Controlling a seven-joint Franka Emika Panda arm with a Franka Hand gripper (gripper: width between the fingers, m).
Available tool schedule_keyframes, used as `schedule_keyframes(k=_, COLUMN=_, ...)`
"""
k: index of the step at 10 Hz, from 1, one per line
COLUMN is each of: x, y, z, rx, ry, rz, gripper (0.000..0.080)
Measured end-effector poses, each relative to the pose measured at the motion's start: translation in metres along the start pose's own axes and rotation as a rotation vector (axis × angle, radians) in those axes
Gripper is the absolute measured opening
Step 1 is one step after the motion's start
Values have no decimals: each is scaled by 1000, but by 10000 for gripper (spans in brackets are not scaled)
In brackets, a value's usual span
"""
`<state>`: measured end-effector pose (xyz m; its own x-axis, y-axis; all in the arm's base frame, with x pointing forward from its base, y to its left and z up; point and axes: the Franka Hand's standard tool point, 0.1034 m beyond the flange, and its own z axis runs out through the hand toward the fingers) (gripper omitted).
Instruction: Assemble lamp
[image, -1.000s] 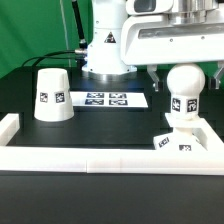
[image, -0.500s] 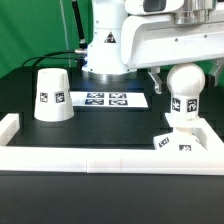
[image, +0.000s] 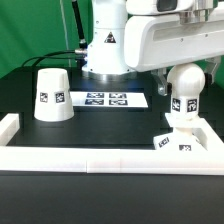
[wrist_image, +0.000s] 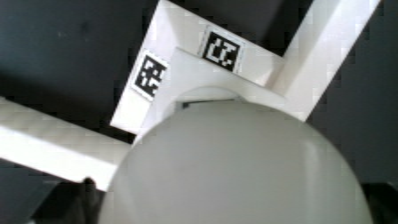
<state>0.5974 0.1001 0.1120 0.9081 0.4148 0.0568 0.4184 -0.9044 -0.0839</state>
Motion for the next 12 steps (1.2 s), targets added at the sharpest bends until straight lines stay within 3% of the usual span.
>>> schedule_keyframes(k=6, x=0, y=0, z=0, rx=1, ry=0, rz=92, gripper=576)
schedule_keyframes(k=12, x=-1, y=0, z=1, rx=6, ry=0, rz=752, gripper=578)
